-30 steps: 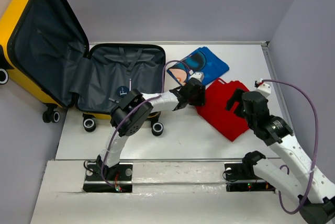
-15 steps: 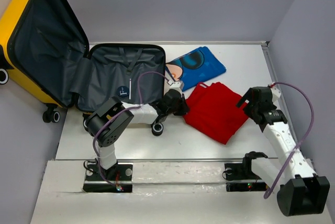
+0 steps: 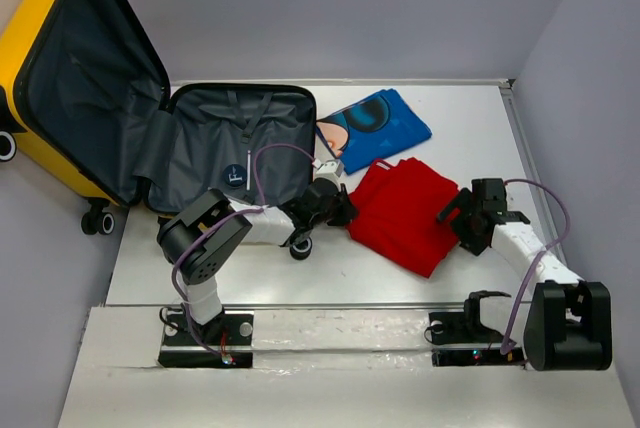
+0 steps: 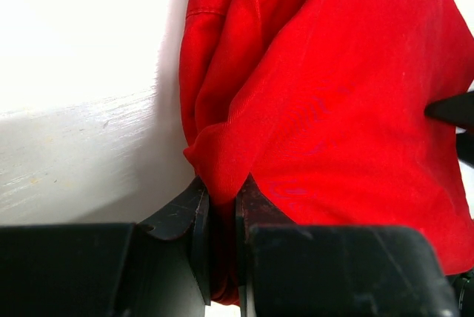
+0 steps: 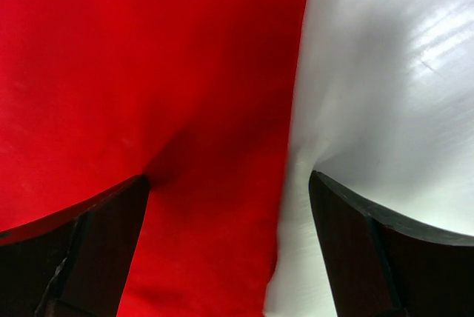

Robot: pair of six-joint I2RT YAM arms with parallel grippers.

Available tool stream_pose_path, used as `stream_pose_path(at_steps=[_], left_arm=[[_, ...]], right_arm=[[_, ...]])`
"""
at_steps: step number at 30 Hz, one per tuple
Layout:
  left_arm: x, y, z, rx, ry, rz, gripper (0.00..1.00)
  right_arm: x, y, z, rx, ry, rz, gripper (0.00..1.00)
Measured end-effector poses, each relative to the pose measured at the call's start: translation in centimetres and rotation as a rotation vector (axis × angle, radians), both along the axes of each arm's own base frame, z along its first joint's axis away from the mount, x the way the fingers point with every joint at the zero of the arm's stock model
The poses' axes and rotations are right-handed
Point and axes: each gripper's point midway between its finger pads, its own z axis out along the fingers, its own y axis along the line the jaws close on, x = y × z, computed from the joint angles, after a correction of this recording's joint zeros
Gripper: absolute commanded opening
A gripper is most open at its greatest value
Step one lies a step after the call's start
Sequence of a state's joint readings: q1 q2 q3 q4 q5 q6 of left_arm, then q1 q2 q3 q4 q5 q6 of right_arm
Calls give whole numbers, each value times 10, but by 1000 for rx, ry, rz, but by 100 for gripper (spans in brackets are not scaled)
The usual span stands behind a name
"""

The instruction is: Pack the luggage

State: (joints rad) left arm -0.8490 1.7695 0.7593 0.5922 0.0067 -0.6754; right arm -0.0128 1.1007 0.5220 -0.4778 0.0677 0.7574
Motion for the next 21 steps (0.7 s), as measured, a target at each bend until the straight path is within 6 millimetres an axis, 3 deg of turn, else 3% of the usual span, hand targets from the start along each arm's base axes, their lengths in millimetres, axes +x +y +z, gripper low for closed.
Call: stream_pose_path(at_steps=[5,11,17,18,20,21], left_arm=[[-2,0,1,-5,0,-5,6],[-3,0,1,-6,2,-10,6],[-1,2,0,2,1,0,6],[-1,2,-1,4,1,1,6],[0,2,-1,10,2,6,6],[1,1,-1,12,1,7,6]], right_arm=[[10,9,0,51,-34,14,94],[31,27,1,136,-101,76,84],[55,41,4,219,-201,134,61],[57,43,4,228,-210,140,51],[59,45,2,241,-221,155,45],[59,46,0,248,-222,158,36]])
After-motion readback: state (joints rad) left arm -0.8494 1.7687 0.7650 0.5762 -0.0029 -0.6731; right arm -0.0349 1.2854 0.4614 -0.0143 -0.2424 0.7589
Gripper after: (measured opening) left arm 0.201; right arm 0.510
